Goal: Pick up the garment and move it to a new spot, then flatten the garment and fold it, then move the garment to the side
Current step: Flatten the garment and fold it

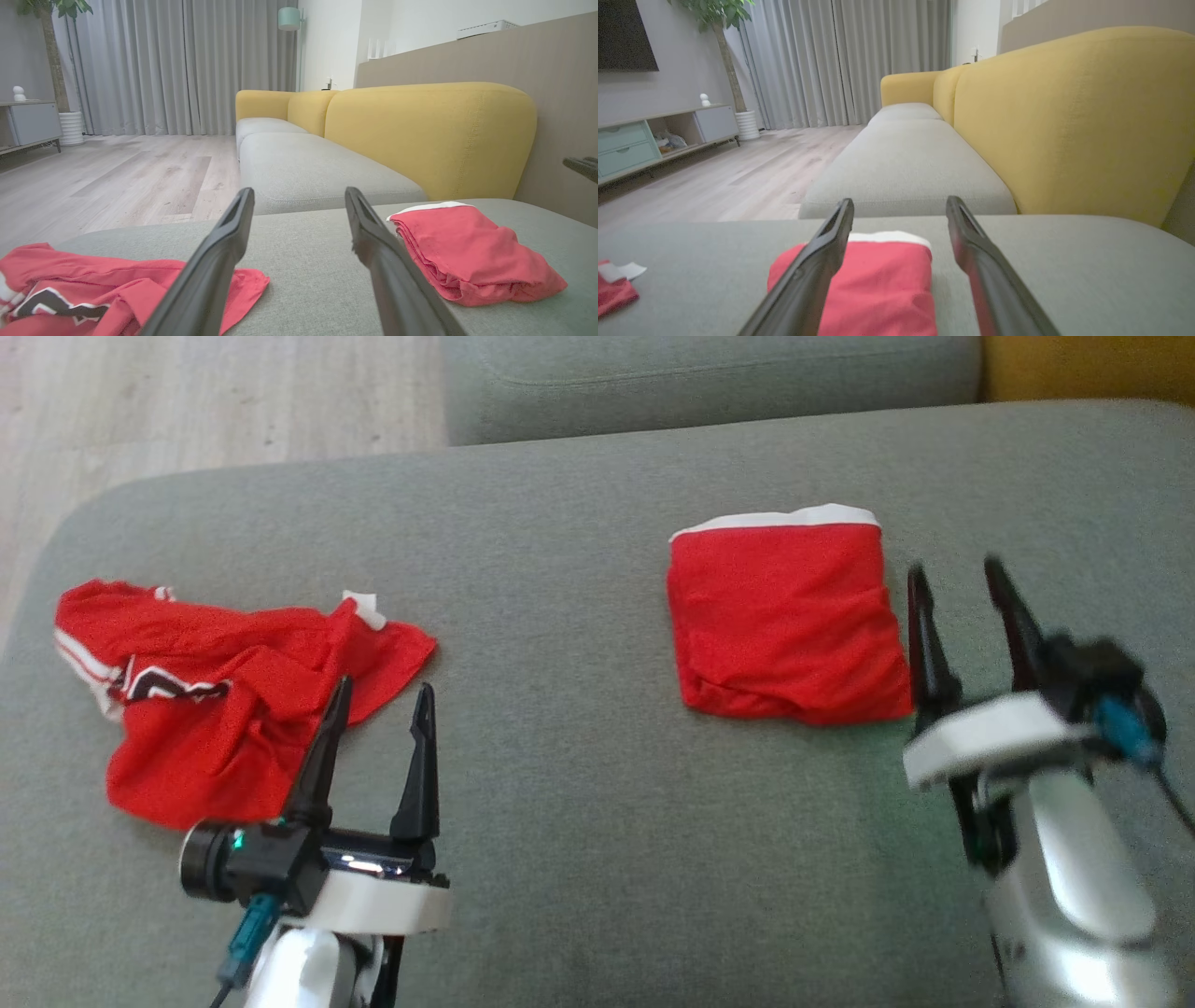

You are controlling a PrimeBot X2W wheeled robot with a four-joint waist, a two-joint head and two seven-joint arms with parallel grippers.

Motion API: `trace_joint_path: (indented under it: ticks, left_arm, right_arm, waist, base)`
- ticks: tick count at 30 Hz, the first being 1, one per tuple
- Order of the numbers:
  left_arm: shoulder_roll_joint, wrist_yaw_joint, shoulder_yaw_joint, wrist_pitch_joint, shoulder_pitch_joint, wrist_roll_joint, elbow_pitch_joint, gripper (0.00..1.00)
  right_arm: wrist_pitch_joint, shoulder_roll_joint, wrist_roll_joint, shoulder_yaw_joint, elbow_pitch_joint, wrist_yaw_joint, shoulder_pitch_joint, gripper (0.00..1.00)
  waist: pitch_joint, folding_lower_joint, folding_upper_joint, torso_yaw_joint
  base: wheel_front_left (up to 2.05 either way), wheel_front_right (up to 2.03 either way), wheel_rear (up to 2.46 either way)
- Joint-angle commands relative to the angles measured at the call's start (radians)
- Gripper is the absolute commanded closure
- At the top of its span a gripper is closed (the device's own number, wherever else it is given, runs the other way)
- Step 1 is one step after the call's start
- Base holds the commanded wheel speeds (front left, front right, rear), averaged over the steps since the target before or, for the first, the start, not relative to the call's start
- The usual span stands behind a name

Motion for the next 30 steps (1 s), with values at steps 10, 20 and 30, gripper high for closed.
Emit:
trace_joint_path:
  ticks: [10,20,30]
  left_arm:
    - [-0.002,-0.013,0.036,-0.005,-0.044,0.003,-0.010,0.00]
    - [-0.004,-0.030,-0.004,-0.005,-0.111,0.009,-0.018,0.00]
    - [-0.005,-0.034,-0.034,-0.005,-0.162,-0.009,-0.011,0.00]
  right_arm:
    - [-0.011,0.017,0.032,0.034,-0.173,-0.002,0.134,0.00]
    - [0.081,0.017,-0.022,-0.051,-0.134,-0.002,-0.035,1.00]
    - [0.123,0.017,-0.187,-0.227,0.208,-0.002,-0.282,1.00]
  waist:
    - [0.038,0.0000,0.0000,-0.015]
    - [0.166,0.0000,0.0000,0.091]
    - [0.277,0.0000,0.0000,0.212]
  base:
    - [0.00,0.00,0.00]
    - [0.00,0.00,0.00]
    - [0.00,0.00,0.00]
